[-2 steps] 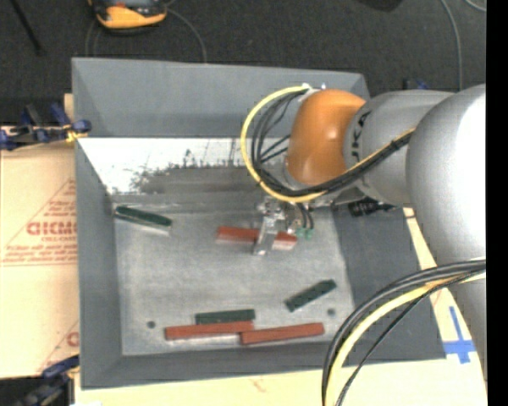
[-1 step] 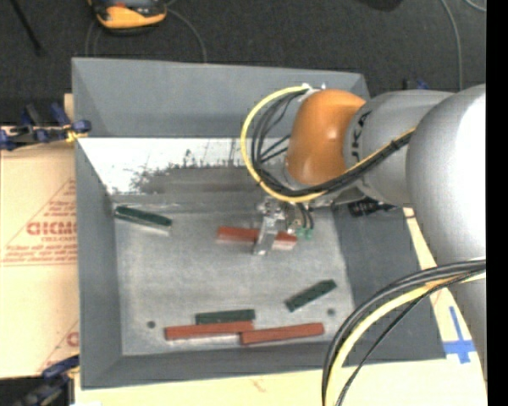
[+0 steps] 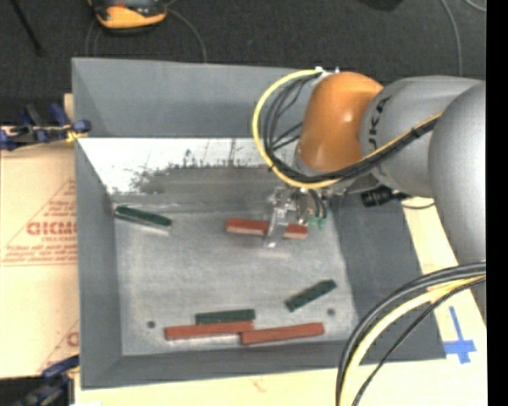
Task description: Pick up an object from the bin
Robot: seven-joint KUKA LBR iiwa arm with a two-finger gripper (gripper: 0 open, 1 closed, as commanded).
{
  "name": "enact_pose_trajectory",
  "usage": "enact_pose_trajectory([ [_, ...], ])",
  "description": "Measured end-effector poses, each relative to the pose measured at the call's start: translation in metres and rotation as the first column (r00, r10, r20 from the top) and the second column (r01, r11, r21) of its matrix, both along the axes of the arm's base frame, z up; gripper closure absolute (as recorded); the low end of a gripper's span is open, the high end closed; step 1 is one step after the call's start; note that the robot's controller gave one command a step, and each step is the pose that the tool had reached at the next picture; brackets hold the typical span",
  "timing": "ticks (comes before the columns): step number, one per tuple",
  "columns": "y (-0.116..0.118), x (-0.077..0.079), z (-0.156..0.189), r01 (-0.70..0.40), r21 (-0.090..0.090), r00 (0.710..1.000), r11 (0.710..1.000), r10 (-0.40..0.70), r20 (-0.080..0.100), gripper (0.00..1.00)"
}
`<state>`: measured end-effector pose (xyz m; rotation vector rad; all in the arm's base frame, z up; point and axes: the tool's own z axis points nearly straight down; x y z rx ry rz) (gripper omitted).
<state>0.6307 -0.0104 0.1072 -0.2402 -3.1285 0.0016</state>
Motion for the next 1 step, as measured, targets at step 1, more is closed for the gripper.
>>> enact_pose_trajectory([
  [1, 0.0073, 0.0242, 0.1284, -0.043, -0.002, 0.999, 0.999, 0.043, 0.009, 1.0],
])
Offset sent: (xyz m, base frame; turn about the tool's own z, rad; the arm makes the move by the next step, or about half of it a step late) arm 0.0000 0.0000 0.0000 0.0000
